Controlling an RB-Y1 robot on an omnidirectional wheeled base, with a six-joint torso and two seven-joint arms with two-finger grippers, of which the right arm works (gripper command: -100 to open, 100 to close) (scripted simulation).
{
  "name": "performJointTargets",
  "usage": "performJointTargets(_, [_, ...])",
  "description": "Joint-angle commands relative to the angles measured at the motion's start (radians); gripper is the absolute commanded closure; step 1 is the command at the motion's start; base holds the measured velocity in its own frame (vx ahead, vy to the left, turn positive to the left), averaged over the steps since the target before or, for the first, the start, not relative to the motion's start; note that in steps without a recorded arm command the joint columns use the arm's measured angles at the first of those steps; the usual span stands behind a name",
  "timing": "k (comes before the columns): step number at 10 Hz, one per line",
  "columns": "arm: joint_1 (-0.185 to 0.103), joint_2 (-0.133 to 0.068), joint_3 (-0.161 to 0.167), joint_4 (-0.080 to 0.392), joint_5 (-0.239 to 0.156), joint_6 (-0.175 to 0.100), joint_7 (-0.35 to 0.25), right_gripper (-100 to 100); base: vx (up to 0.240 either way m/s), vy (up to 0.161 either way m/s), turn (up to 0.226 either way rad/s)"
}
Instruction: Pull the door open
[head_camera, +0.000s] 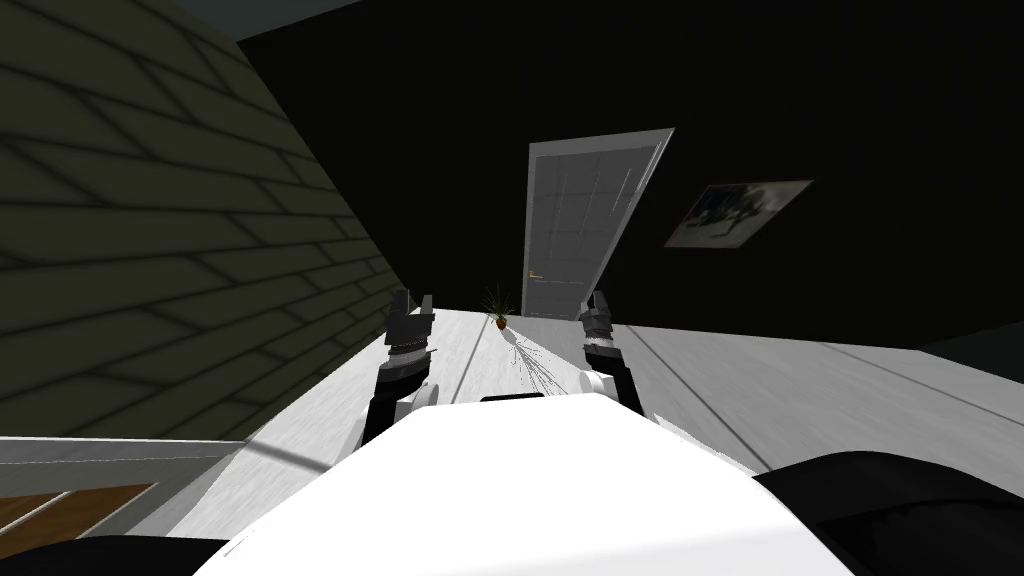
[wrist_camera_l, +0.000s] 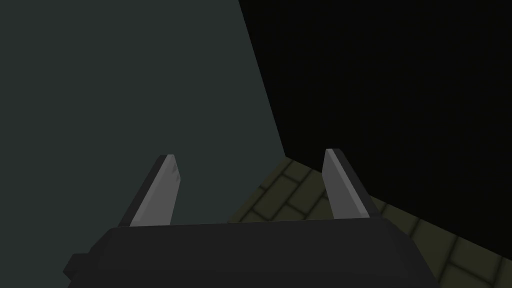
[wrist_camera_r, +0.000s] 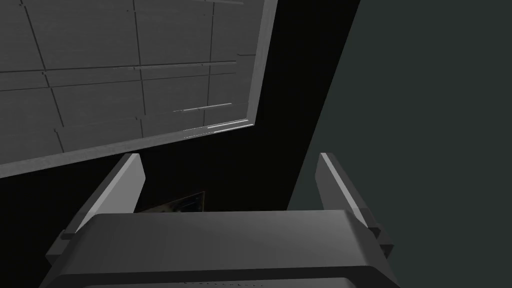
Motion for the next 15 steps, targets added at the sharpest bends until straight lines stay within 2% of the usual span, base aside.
performJointTargets(1, [-0.014,-0.011,-0.011,0.035,-0.005,-0.01,0.001,-100,0.048,-0.001,0.107])
performJointTargets(2, [-0.019,-0.014,-0.015,0.047,-0.006,-0.013,0.001,-100,0.075,-0.022,0.067])
performJointTargets(6, [-0.06,-0.039,-0.047,0.149,-0.02,-0.043,0.003,-100,0.114,-0.014,0.078])
performJointTargets(15, [-0.139,-0.072,-0.109,0.349,-0.046,-0.1,0.007,-100,0.09,-0.027,0.077])
